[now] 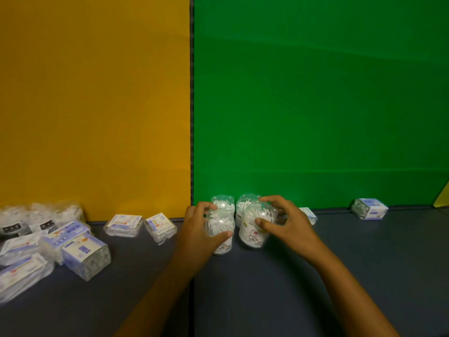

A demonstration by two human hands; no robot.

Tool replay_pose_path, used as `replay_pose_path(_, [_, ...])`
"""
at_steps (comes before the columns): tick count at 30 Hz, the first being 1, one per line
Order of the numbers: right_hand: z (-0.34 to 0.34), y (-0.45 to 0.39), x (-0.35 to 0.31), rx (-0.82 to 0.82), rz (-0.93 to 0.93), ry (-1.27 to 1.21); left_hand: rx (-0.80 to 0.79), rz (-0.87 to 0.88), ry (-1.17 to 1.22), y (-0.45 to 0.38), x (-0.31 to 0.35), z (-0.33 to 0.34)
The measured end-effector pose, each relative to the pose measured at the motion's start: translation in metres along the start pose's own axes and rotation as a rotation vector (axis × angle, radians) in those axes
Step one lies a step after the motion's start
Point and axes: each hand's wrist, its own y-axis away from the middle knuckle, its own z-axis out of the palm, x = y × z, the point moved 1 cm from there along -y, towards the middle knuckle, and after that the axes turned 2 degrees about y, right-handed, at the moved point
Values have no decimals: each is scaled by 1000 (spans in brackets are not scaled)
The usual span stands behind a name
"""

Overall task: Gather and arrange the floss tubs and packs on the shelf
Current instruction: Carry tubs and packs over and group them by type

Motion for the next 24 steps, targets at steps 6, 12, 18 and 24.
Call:
replay_pose_path(6, [-11, -11, 5, -21, -59, 26, 51, 17, -116, 4, 5, 17])
replay_pose_path(12, [-11, -13, 15, -51, -92, -5, 60, 35, -177, 11, 5, 26])
replay_pose_path(18, [-13, -13, 19, -81, -114, 0, 63, 27, -242, 11, 8, 29])
replay_pose_path(24, [-21, -22, 14, -153, -141, 135, -114, -25, -487, 8, 16, -1])
